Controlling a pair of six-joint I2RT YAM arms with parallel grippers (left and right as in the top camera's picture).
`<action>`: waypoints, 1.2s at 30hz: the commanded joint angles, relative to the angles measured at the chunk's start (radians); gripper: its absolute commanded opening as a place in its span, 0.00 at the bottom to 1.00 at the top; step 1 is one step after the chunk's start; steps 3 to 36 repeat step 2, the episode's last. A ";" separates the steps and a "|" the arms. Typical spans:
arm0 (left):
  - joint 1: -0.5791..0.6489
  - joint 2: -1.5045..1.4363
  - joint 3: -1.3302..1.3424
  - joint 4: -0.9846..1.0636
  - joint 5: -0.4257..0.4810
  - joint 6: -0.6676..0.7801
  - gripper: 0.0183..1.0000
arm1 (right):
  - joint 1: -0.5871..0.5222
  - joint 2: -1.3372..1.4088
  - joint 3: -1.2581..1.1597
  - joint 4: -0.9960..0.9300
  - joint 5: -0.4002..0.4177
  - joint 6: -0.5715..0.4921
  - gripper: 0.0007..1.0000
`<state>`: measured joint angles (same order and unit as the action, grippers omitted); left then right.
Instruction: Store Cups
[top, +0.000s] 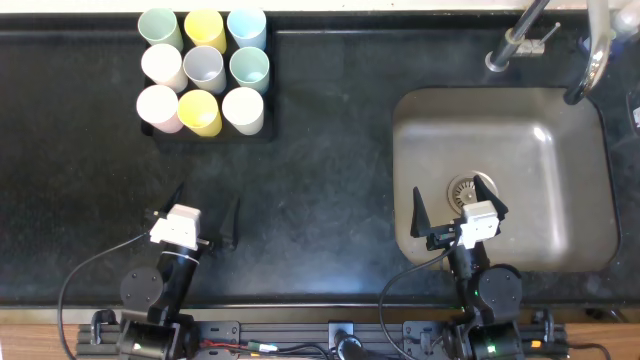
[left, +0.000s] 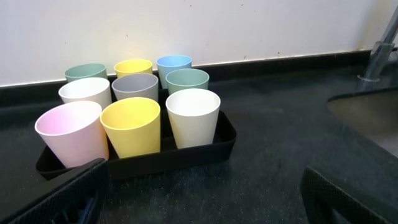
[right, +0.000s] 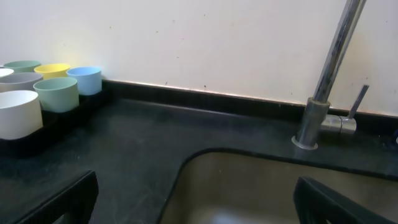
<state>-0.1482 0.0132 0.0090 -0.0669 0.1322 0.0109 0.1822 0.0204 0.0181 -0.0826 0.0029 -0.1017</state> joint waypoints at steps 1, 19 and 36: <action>0.009 -0.006 -0.001 -0.002 0.013 0.016 1.00 | -0.008 -0.012 -0.013 0.006 -0.010 0.000 1.00; 0.009 -0.006 -0.001 -0.002 0.013 0.016 1.00 | -0.008 -0.012 -0.013 0.006 -0.010 0.000 1.00; 0.009 -0.006 -0.001 -0.002 0.013 0.016 1.00 | -0.008 -0.012 -0.013 0.006 -0.010 0.000 1.00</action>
